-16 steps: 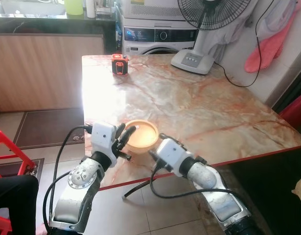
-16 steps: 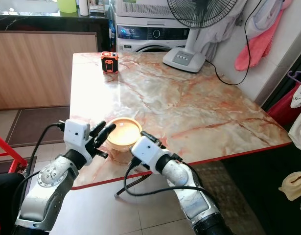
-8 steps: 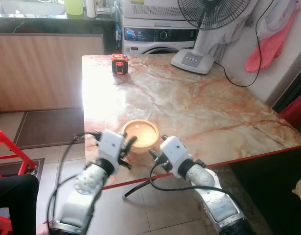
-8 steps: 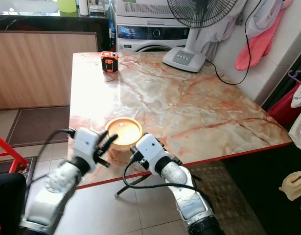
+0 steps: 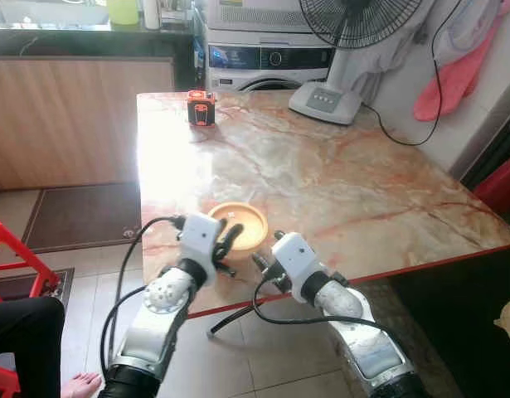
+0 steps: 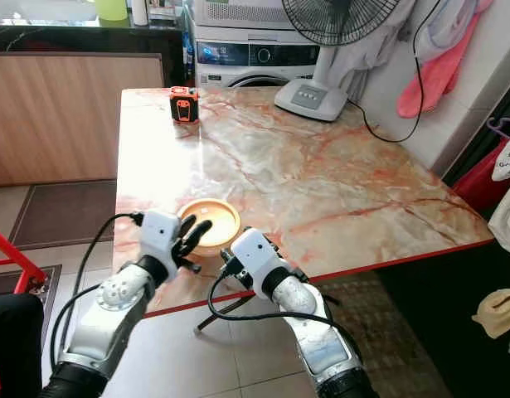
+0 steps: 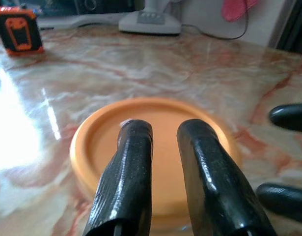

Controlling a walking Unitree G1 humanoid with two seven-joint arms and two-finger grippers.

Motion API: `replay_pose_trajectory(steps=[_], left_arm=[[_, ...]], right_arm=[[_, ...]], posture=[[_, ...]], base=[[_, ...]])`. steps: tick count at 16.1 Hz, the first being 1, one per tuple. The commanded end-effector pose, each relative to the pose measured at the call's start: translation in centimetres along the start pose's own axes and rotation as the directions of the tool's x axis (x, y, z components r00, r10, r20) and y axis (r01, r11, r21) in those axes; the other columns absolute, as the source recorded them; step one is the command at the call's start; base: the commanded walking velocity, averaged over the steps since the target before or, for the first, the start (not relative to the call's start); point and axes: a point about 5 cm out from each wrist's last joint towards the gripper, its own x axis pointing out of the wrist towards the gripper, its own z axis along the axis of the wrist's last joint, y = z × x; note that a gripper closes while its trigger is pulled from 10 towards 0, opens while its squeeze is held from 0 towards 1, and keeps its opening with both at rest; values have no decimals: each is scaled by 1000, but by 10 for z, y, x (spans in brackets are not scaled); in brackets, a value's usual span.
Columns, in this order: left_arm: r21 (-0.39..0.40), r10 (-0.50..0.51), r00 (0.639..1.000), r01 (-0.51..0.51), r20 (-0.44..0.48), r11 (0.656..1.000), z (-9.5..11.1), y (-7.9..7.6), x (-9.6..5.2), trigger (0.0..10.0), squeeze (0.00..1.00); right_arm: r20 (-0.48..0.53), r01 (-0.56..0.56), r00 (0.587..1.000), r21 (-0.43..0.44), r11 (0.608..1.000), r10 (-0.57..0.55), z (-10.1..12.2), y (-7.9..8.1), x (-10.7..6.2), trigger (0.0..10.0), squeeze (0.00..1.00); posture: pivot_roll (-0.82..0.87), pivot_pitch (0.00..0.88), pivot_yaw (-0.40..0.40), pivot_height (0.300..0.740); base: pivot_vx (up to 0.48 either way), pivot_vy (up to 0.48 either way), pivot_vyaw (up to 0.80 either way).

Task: Restocking fridge

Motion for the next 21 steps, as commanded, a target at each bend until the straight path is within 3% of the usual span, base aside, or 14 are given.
replay_pose_trajectory(steps=[1,8,14,17,21], left_arm=[[-13,-3,1000,3,-17,1000,-3,1,-1,10000,0],[-3,33,995,-33,-92,999,-16,13,-22,10000,0],[51,122,990,-118,-73,992,-7,33,-27,10000,0],[98,187,982,-184,-26,978,7,49,-29,10000,0],[206,225,974,-213,-34,955,6,58,-34,10000,0]], right_arm=[[-14,12,1000,9,1000,-12,-3,-4,-1,10000,0],[-11,15,1000,-11,1000,-15,-2,-9,1,10000,0],[-4,14,1000,-17,1000,-14,0,-11,2,10000,0],[-3,15,1000,-17,1000,-15,1,-12,3,10000,0],[-5,10,1000,-14,1000,-10,0,-11,4,10000,0]], posture=[[-36,0,-118,740],[-24,0,-122,740],[-17,0,-129,740],[-9,0,-133,740],[-6,0,-137,740]], base=[[0,0,0],[0,0,0],[0,0,0],[0,0,0],[0,0,0]])
